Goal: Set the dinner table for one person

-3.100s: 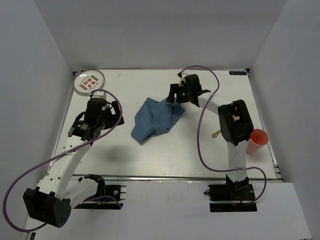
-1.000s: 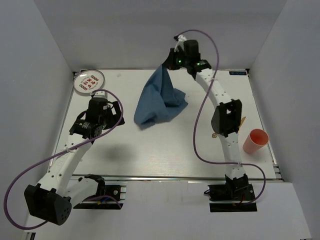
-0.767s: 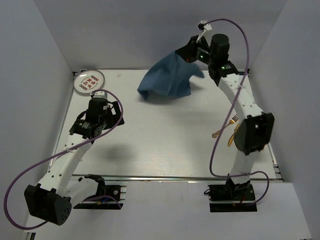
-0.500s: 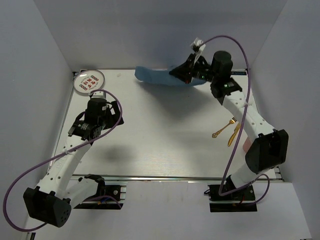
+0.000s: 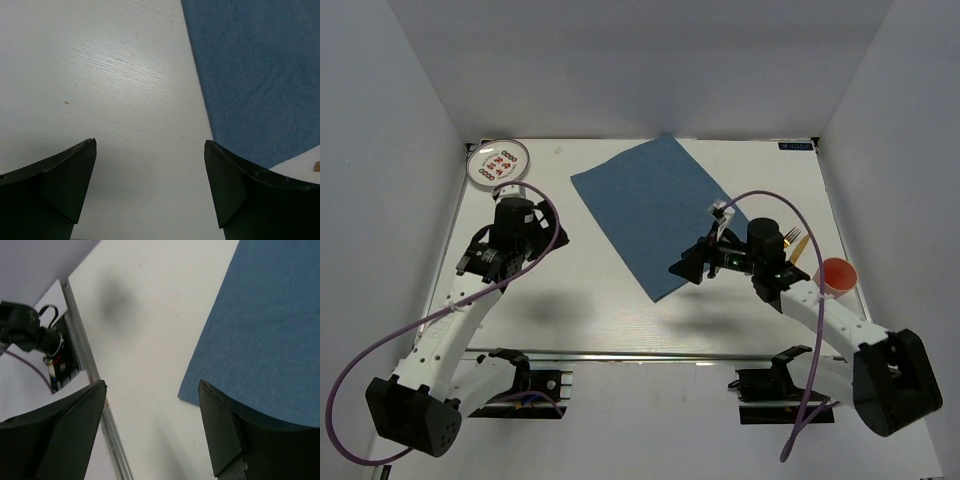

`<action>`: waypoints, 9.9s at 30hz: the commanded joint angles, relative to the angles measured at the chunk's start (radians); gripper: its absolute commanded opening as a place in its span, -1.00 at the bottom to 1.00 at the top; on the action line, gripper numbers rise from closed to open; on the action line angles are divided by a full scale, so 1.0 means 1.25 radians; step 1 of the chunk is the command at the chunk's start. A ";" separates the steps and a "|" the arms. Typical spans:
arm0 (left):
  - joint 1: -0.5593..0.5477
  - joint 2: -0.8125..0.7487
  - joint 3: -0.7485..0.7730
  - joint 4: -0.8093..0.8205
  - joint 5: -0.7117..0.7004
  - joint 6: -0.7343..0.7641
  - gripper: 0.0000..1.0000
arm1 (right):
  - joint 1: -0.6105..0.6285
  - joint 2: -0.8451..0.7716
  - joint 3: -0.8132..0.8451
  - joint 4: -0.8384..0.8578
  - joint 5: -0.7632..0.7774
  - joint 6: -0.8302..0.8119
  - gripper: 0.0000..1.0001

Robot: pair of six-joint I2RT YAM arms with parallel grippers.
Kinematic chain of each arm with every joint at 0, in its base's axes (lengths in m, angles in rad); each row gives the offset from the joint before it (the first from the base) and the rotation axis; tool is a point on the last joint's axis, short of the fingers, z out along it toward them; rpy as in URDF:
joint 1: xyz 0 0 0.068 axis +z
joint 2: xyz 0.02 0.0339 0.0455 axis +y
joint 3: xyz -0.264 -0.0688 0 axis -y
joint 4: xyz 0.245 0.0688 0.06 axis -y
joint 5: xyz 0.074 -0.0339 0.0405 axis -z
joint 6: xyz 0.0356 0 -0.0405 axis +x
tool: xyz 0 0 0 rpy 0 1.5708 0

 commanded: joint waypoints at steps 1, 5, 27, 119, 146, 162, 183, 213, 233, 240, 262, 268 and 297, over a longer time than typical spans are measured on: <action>-0.009 -0.009 -0.032 0.065 0.013 -0.131 0.96 | 0.008 -0.047 0.024 0.023 0.101 0.042 0.60; -0.009 0.103 -0.052 0.154 0.038 -0.227 0.96 | 0.034 -0.006 0.037 -0.033 0.242 0.128 0.60; 0.050 1.221 0.944 -0.019 -0.068 -0.125 0.73 | 0.193 0.247 0.059 -0.062 0.414 0.299 0.62; 0.358 0.664 0.371 0.211 0.087 -0.476 0.96 | 0.045 0.219 0.220 0.030 -0.078 0.117 0.78; 0.488 1.018 0.477 0.524 0.135 -0.541 -0.02 | 0.111 -0.107 0.114 -0.057 -0.006 0.078 0.78; 0.496 0.883 0.348 0.676 0.245 -0.590 -1.00 | 0.111 -0.189 0.134 -0.159 0.082 0.061 0.76; 0.166 0.807 0.407 0.670 0.547 -0.382 -1.00 | 0.102 -0.321 0.142 -0.409 0.597 0.247 0.78; 0.028 1.060 0.642 0.480 0.616 -0.271 -0.45 | 0.104 -0.388 0.120 -0.444 0.573 0.231 0.79; 0.037 0.544 0.389 0.017 0.081 -0.253 0.96 | 0.048 -0.158 0.407 -0.812 1.240 0.355 0.79; 0.044 0.403 0.266 -0.038 0.072 -0.154 0.96 | -0.093 -0.056 0.440 -0.879 1.337 0.363 0.79; 0.028 0.372 0.223 -0.034 0.122 -0.054 0.96 | -0.442 -0.005 0.225 -0.624 1.023 0.275 0.75; 0.028 0.391 0.233 -0.035 0.136 -0.054 0.96 | -0.454 -0.019 0.175 -0.589 1.013 0.294 0.10; 0.043 0.315 0.322 -0.119 0.077 0.019 0.96 | -0.246 0.416 0.821 -0.627 0.535 -0.025 -1.00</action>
